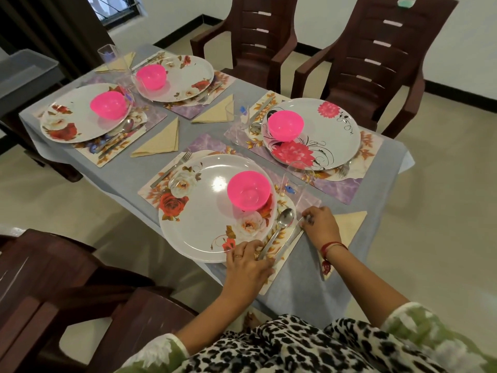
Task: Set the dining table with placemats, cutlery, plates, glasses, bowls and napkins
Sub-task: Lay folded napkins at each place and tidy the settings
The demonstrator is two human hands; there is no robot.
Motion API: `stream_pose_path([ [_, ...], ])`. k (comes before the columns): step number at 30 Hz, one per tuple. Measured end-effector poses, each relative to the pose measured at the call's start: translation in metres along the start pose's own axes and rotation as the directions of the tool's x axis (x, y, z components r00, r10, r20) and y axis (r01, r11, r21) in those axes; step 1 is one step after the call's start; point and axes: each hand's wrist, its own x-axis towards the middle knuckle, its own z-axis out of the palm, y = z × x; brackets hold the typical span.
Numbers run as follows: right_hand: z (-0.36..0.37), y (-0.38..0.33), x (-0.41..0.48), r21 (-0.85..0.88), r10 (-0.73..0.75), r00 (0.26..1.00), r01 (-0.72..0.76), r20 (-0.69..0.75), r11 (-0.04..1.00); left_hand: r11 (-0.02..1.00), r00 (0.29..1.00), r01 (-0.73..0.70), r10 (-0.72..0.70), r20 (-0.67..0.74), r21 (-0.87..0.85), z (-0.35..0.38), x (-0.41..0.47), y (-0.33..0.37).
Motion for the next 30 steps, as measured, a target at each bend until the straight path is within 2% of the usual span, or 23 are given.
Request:
stream_pose_path([
  [9,-0.001,-0.001,-0.003,0.019,-0.014,1.0,0.014,-0.009,1.0,0.999,1.0,-0.003,0.003,0.017,-0.038,0.005,-0.002,-0.003],
  [12,-0.003,-0.004,-0.009,0.052,-0.011,1.0,0.012,-0.025,0.999,0.998,0.999,-0.022,0.02,-0.029,-0.054,0.003,-0.004,-0.003],
  [15,-0.011,-0.014,-0.025,0.199,-0.06,0.979,0.099,-0.193,0.975,0.998,0.995,-0.007,0.0,-0.099,-0.067,-0.009,-0.007,-0.01],
  [17,-0.014,-0.022,-0.037,0.246,-0.137,0.947,0.213,-0.291,0.946,0.992,0.982,0.093,-0.106,-0.156,-0.089,-0.021,-0.006,-0.025],
  [19,-0.012,-0.027,-0.043,0.267,-0.182,0.928,0.275,-0.324,0.924,0.983,0.966,0.162,-0.176,-0.19,-0.088,-0.032,-0.007,-0.048],
  [21,-0.012,-0.03,-0.038,0.33,-0.141,0.937,0.249,-0.319,0.91,0.988,0.979,0.153,-0.156,-0.132,-0.038,-0.037,-0.006,-0.075],
  [23,-0.015,-0.031,-0.024,0.396,-0.084,0.967,0.178,-0.242,0.901,0.99,0.99,0.14,-0.14,0.019,0.015,-0.037,-0.006,-0.101],
  [26,-0.019,-0.033,-0.004,0.374,-0.112,0.99,0.137,-0.087,0.917,0.989,0.955,0.148,-0.15,0.256,0.028,-0.036,-0.006,-0.122],
  [30,-0.016,-0.039,0.011,0.428,-0.137,0.988,0.154,-0.07,0.89,0.995,0.924,0.023,-0.058,0.379,0.096,-0.033,-0.006,-0.127],
])
